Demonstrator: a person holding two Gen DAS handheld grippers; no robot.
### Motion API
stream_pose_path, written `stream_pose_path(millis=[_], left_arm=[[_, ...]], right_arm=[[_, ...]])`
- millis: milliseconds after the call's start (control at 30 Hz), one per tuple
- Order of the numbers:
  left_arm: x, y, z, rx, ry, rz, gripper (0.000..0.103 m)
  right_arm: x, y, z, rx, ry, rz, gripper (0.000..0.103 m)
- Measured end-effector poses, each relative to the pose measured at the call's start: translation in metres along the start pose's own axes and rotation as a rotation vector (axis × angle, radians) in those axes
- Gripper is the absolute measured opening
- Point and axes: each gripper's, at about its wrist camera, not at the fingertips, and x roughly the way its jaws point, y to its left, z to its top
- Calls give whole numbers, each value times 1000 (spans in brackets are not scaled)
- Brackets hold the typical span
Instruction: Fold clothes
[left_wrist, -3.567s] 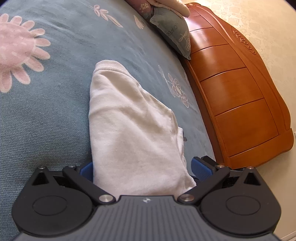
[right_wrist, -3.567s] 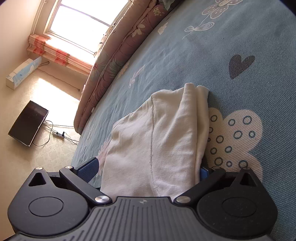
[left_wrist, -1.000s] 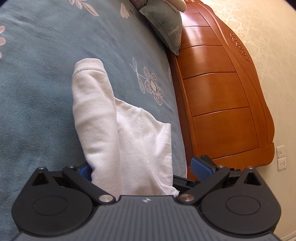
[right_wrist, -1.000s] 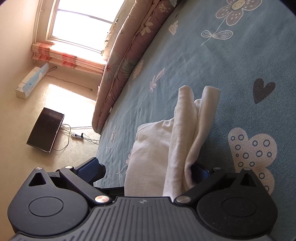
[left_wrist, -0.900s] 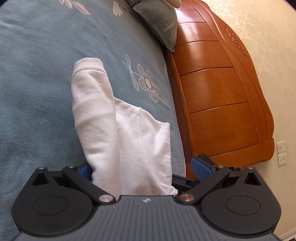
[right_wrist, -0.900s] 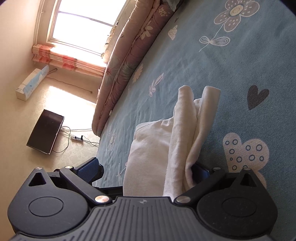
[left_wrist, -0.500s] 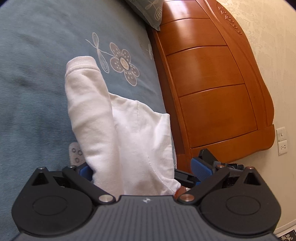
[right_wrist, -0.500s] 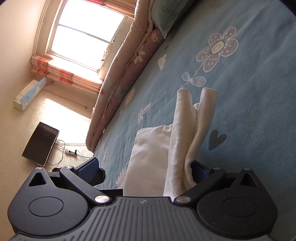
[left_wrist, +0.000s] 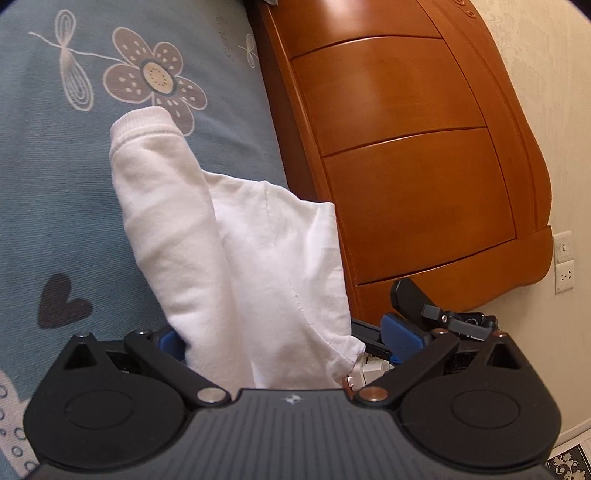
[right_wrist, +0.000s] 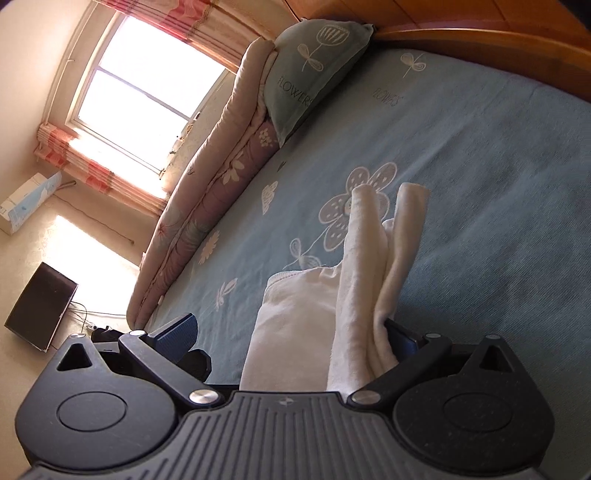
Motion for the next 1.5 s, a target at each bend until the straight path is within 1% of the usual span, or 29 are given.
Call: stream_pose_path(millis=[100,300,433,467,533,567,600,700,733,767,833,900,967,1000,1067,1133,1167,1233,1267,1367,1433,1500], left_arm=[[9,-1,3,0,9,-6,102],[9,5,-6,-6,24,-24,102],[15,5,-9,-2,48,-21,102],[18,5,-8,4,57,-9,102],[17,6,-10,30,73,36,102],[15,6,-12,51,78,66,102],[9,6,-15,78,76,100,102],[-18,6,-22,164,53,180,102],[-28,6,-25,195,40,208,102],[-37,5,-28,232,20,253,102],[-54,3,-34,312,-15,349,102],[-69,0,-42,400,-38,463,102],[-72,-5,-50,476,-37,543,102],[-73,-5,-55,507,-35,573,102],[-77,-2,-62,531,-41,602,102],[-82,0,-68,554,-48,631,102],[-84,2,-72,565,-52,645,102],[-88,5,-78,589,-58,674,102],[-90,6,-81,600,-62,688,102],[-97,10,-91,631,-72,727,102],[-104,11,-94,612,-83,710,102],[-111,13,-98,591,-93,694,102]], right_arm=[[-2,-12,11,-9,-5,-17,103],[-3,-33,27,-7,-14,-44,103],[-4,-43,31,-9,-19,-64,103],[-4,-45,30,-8,-16,-72,103],[-3,-50,29,-7,-12,-93,103],[-3,-54,27,-8,-12,-123,103],[-5,-56,26,-11,-17,-170,103],[-19,-61,19,-33,-81,-321,103],[-25,-60,16,-46,-108,-357,103],[-32,-57,13,-63,-140,-377,103],[-40,-47,6,-115,-170,-373,103],[-37,-34,-3,-193,-170,-347,103],[-30,-20,-14,-277,-163,-319,103],[-25,-17,-19,-308,-152,-318,103],[-11,-24,-29,-328,-106,-352,103],[0,-44,-36,-320,-63,-420,103],[2,-48,-40,-325,-65,-440,103],[-1,-37,-46,-350,-96,-453,103],[1,-26,-49,-385,-101,-467,103],[14,8,-65,-551,-121,-501,103],[33,18,-79,-644,-93,-574,103],[60,15,-97,-735,-31,-670,103]])
